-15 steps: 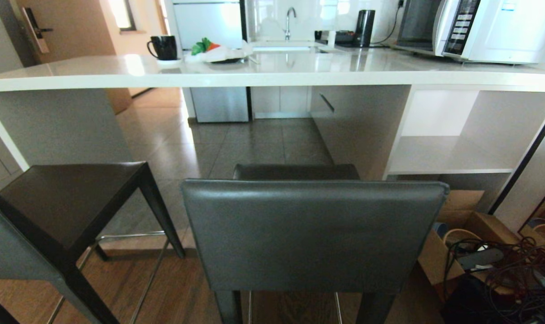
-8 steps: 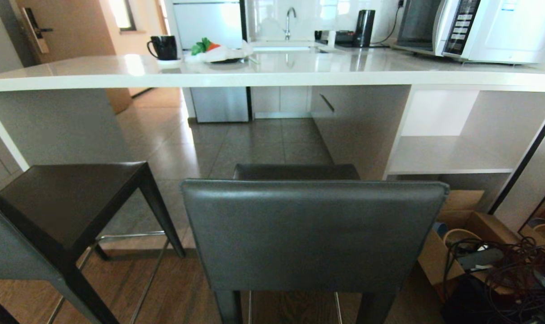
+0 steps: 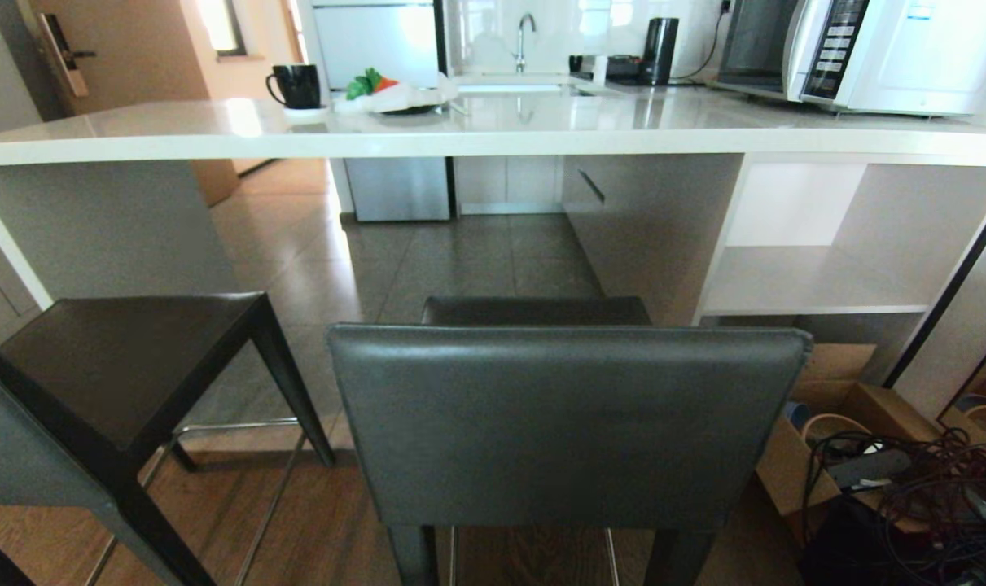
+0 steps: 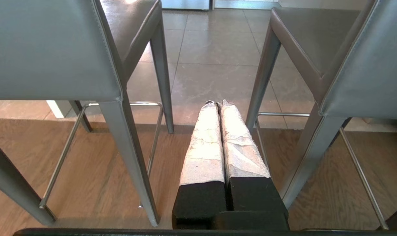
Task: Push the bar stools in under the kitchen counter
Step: Push the gray chair back under the dining table
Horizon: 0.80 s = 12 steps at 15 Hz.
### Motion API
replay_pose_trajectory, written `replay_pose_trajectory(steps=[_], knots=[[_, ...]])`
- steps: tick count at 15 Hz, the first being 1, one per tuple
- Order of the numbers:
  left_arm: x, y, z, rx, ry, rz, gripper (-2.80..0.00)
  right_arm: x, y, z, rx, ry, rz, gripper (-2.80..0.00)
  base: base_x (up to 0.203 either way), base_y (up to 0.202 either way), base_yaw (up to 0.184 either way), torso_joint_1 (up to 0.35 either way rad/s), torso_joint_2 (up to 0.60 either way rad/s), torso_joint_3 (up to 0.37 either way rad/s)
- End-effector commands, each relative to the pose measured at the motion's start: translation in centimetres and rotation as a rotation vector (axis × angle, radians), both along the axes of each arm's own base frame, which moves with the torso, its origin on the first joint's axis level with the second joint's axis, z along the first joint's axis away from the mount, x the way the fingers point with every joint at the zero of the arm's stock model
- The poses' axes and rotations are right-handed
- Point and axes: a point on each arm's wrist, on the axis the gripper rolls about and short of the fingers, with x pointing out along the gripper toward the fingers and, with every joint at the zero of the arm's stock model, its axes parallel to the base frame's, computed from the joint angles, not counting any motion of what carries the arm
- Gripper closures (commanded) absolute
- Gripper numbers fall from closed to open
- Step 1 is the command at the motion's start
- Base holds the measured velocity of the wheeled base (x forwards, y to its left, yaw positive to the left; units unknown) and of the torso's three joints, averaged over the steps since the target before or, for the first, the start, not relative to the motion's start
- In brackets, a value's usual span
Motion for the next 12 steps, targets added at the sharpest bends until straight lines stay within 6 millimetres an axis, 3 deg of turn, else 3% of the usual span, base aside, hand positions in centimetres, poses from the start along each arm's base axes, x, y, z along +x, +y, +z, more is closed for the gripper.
replay_pose_trajectory(steps=[1,4,8,12], knots=[[0.01,0.0,-0.04,0.0,0.002,0.0,0.0,0.0,0.0,0.01,0.001,0.0,-0.001,0.0,0.0,0.0,0.0,0.0,0.0,0.0],[0.02,0.0,-0.04,0.0,0.002,0.001,0.0,0.02,0.0,0.01,0.001,0.001,0.0,0.0,-0.032,0.0,0.0,0.004,0.0,0.001],[0.03,0.0,-0.03,0.0,0.003,0.002,0.0,0.0,0.0,0.01,0.0,0.0,-0.001,0.0,-0.178,0.0,0.0,0.0,0.0,0.001],[0.02,0.0,-0.02,0.0,0.001,0.0,0.0,0.0,0.0,0.01,0.001,0.0,0.001,0.0,0.0,0.0,0.0,0.0,0.0,0.0]])
